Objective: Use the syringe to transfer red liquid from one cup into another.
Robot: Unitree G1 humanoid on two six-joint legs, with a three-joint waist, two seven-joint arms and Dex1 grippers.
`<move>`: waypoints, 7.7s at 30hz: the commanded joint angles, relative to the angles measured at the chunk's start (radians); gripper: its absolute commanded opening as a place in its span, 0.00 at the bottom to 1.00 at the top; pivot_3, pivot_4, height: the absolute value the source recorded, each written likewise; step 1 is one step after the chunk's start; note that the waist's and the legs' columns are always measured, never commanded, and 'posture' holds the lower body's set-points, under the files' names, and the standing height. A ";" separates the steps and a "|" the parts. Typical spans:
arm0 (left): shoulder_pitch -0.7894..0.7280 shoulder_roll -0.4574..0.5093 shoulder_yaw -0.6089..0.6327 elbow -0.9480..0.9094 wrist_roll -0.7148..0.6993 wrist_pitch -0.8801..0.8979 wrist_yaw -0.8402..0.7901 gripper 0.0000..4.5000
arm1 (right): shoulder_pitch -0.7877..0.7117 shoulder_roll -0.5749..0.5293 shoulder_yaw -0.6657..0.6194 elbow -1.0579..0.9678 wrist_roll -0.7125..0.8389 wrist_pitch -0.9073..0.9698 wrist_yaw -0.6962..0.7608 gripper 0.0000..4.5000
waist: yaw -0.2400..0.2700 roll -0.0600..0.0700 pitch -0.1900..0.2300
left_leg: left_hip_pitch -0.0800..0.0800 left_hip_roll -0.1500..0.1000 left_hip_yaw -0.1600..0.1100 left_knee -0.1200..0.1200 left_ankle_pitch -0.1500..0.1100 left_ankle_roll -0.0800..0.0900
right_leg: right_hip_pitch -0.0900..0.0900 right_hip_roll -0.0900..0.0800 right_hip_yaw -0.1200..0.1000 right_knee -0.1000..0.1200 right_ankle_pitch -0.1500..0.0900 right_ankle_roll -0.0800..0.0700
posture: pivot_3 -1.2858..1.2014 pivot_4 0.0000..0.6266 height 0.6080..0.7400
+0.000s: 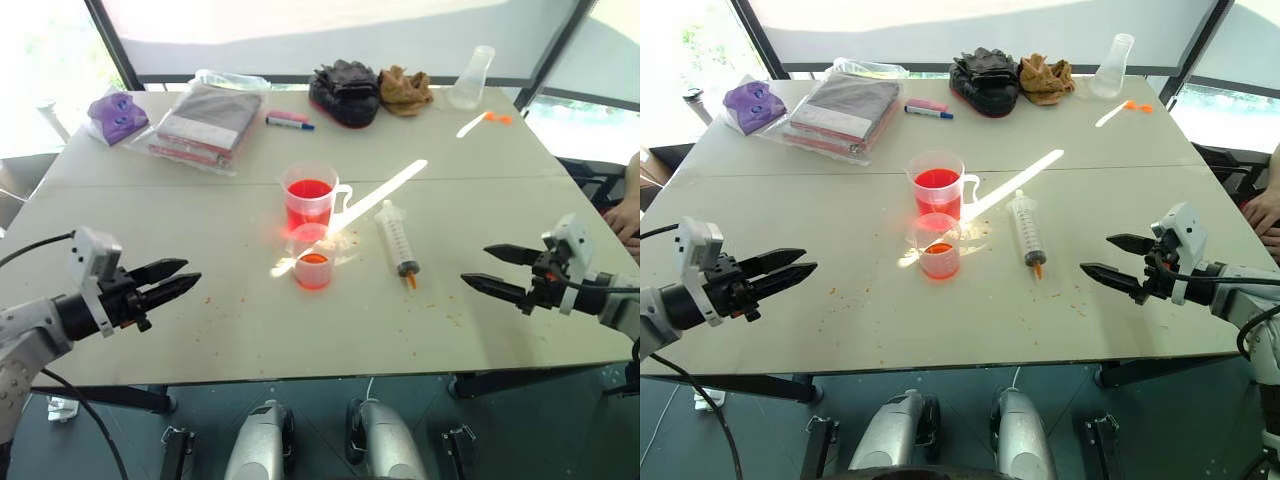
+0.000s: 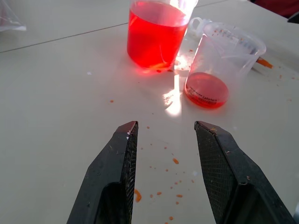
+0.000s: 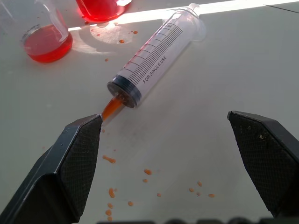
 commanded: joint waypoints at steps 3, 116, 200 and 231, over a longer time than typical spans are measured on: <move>-0.023 -0.006 -0.006 -0.003 0.015 -0.005 0.023 0.45 | -0.014 0.025 -0.033 -0.045 0.023 0.012 -0.048 0.99 | 0.001 0.000 0.000 | 0.000 0.000 0.000 0.000 0.000 0.000 | 0.000 0.000 0.000 0.000 0.000 0.000 | 0.52 0.24 1.00; -1.416 -0.115 -0.308 1.098 0.360 -0.458 -0.249 0.45 | -1.273 0.865 0.158 1.096 -0.318 -0.765 -0.156 0.32 | -0.033 -0.002 0.000 | -0.006 -0.003 0.003 0.001 0.007 -0.007 | -0.004 0.002 -0.003 0.007 0.007 0.004 | 0.52 0.24 1.00; -1.572 -0.411 -0.344 1.412 0.626 -0.847 -0.201 0.00 | -0.992 1.000 0.279 1.083 -0.406 -0.902 -0.264 0.32 | -0.033 -0.002 0.001 | -0.006 -0.003 0.002 0.003 0.007 -0.006 | -0.005 0.002 -0.003 0.014 0.006 0.005 | 0.52 0.24 1.00; -1.504 -0.376 -0.348 1.323 0.620 -0.747 -0.294 0.47 | -1.020 0.975 0.258 1.046 -0.387 -0.893 -0.284 0.32 | -0.033 -0.001 0.001 | -0.006 -0.003 0.002 0.003 0.008 -0.006 | -0.005 0.002 -0.002 0.015 0.006 0.005 | 0.52 0.24 1.00</move>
